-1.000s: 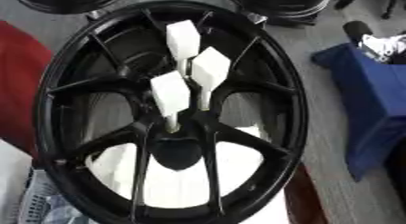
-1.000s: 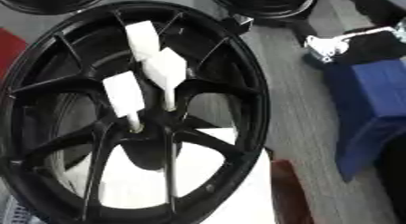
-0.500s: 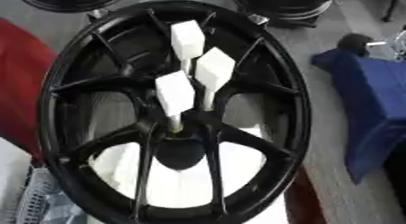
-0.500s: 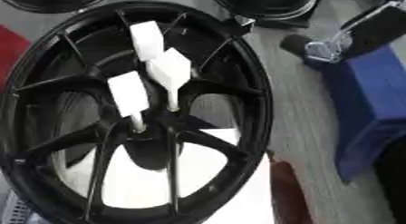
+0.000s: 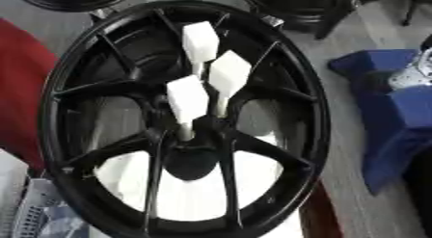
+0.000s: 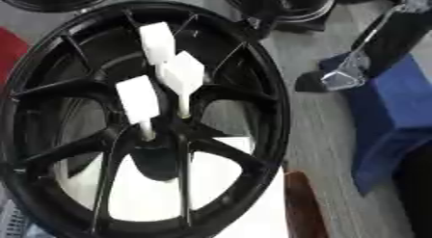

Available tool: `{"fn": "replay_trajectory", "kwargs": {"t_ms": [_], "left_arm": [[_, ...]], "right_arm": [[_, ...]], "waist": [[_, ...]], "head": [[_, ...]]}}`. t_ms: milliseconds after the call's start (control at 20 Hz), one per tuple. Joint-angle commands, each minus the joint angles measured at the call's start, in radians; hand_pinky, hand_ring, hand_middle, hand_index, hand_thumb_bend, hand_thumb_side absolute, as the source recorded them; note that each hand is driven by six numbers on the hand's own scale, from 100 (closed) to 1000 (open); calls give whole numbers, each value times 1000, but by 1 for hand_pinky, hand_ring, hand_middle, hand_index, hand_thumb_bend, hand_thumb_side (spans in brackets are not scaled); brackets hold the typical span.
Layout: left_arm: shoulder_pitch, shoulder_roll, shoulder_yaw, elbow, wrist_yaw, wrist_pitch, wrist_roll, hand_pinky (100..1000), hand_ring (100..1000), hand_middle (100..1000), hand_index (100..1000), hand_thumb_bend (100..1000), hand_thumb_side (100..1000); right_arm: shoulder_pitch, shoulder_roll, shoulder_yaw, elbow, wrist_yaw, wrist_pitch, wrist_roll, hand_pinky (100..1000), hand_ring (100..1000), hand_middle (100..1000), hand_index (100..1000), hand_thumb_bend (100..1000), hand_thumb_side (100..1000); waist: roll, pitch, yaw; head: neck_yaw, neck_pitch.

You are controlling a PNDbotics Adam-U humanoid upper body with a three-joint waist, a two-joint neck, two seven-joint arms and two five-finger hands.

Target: Pull the pin out of the wheel hub.

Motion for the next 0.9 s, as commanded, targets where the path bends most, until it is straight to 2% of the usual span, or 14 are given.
{"fn": "replay_trajectory", "kwargs": {"t_ms": [50, 550, 900], "left_arm": [[-13, 27, -1, -10, -4, -1, -4, 754, 674, 558, 719, 241, 660], [-16, 18, 0, -12, -1, 1, -3, 754, 672, 556, 718, 245, 660], [-18, 13, 2, -14, 0, 3, -1, 754, 672, 556, 717, 247, 659]], "right_arm": [[-56, 9, 31, -10, 19, 16, 41, 871, 762, 700, 790, 373, 350], [-203, 116, 131, -9, 86, 135, 61, 859, 753, 688, 784, 399, 332], [-286, 194, 178, 57, 126, 192, 38, 852, 748, 688, 789, 407, 314]], "waist": [[3, -22, 3], [-2, -16, 24], [-10, -12, 38]], "head": [[-11, -4], [-23, 2], [-28, 8]]}}
